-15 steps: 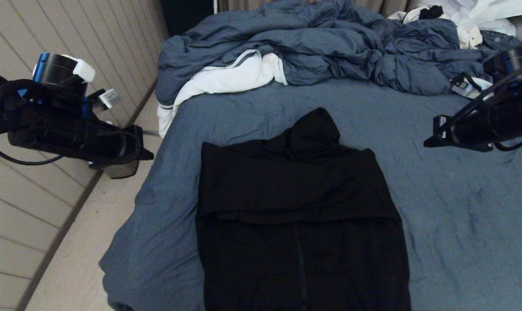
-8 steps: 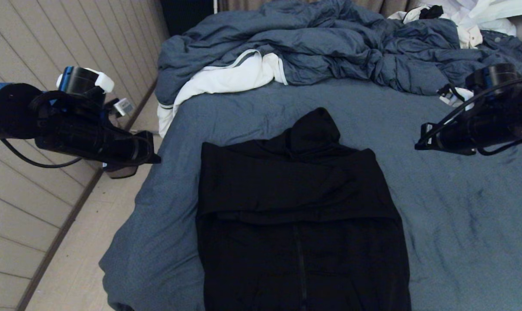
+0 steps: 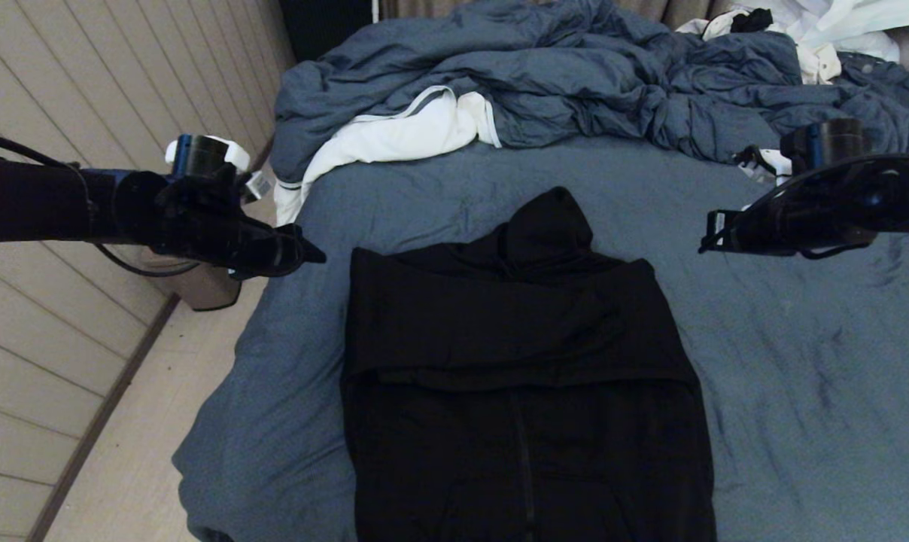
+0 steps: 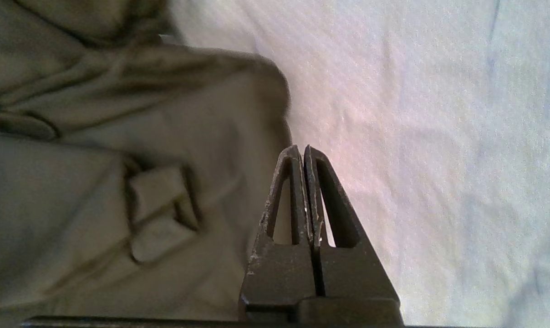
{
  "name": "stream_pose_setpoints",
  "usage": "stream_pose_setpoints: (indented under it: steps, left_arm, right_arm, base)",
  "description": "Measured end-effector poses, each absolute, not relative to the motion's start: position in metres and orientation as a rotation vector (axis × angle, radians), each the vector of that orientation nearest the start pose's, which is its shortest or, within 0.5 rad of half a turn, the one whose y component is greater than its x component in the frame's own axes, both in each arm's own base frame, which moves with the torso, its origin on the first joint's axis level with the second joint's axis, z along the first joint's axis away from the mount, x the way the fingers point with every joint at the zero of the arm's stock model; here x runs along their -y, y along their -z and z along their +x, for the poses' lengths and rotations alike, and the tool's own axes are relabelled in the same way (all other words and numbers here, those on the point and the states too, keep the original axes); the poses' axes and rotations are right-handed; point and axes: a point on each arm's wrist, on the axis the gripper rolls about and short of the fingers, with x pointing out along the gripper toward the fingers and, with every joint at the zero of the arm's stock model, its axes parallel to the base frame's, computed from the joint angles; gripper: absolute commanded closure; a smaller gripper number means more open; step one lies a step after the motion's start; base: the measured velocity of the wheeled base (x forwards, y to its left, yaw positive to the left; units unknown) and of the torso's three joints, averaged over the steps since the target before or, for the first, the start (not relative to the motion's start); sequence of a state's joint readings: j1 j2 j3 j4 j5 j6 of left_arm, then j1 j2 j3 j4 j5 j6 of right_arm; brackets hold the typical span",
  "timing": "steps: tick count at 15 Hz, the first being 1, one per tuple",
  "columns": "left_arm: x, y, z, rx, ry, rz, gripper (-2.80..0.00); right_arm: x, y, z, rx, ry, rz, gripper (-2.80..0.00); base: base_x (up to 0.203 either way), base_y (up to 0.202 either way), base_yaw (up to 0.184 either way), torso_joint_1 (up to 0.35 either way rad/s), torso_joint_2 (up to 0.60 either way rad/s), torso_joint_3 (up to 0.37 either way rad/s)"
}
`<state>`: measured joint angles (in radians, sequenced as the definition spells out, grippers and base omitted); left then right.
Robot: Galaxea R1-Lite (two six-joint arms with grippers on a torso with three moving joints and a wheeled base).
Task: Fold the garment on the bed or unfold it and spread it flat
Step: Fold the black sweatshirt
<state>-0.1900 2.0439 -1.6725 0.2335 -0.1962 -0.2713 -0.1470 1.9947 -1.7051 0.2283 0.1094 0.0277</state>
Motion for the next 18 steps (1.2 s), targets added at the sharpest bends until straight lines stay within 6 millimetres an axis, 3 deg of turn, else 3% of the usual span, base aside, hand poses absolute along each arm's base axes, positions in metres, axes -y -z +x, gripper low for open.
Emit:
stream_pose_setpoints:
  steps: [4, 7, 12, 18]
  left_arm:
    - [0.089, -0.193, 0.427, -0.557, 0.319, -0.251, -2.80]
    - [0.092, -0.178, 0.432, -0.498, 0.360, -0.150, -2.80]
    - [0.124, -0.159, 0.432, -0.470, 0.443, -0.096, -2.80]
    - [0.139, -0.143, 0.450, -0.425, 0.475, -0.035, -2.80]
  right_arm:
    - [0.054, -0.239, 0.402, -0.468, 0.035, 0.099, 0.00]
    - [0.053, -0.237, 0.397, -0.481, 0.030, 0.102, 0.00]
    - [0.048, -0.231, 0.396, -0.503, 0.020, 0.109, 0.00]
    - [0.048, -0.232, 0.392, -0.506, 0.021, 0.111, 0.00]
  base:
    - [0.000, 0.000, 0.000, 0.000, 0.00, 0.000]
    - [0.000, 0.000, 0.000, 0.000, 0.00, 0.000]
    - [0.000, 0.000, 0.000, 0.000, 0.00, 0.000]
    - [0.000, 0.000, 0.000, 0.000, 0.00, 0.000]
